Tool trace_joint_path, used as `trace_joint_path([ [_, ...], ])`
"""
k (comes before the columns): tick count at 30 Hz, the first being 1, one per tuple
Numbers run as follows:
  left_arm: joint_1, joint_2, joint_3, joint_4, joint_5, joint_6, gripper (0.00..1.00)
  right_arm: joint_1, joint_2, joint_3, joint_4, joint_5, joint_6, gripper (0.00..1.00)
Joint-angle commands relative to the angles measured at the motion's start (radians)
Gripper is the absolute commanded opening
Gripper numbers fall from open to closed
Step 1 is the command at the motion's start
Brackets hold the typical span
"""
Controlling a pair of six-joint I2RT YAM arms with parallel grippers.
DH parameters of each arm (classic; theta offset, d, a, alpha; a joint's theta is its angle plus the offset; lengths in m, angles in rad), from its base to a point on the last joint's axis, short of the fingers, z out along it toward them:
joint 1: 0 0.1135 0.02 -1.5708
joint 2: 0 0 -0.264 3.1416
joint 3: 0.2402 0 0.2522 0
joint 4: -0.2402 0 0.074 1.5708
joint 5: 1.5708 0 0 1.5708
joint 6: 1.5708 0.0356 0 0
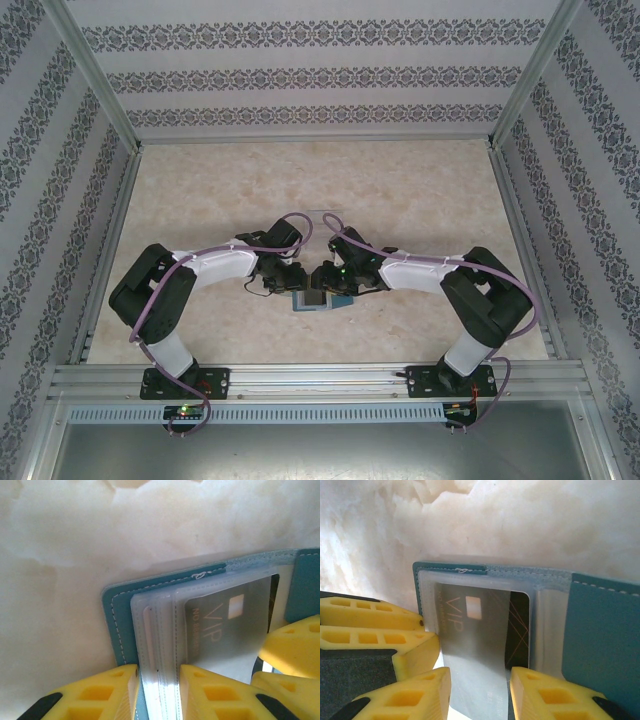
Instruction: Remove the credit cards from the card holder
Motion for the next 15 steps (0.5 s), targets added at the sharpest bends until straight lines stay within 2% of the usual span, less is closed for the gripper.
trace_joint_path([
  [1,-0.013,0.039,0.006,-0.024,-0.008,0.024,0.29,0.004,-0.026,0.016,-0.083,0.059,-0.026,0.38],
  [15,-0.013,0.057,0.013,-0.065,-0.05,0.046,0.29,-0.004,-0.097,0.018,-0.092,0.06,-0.03,0.39],
])
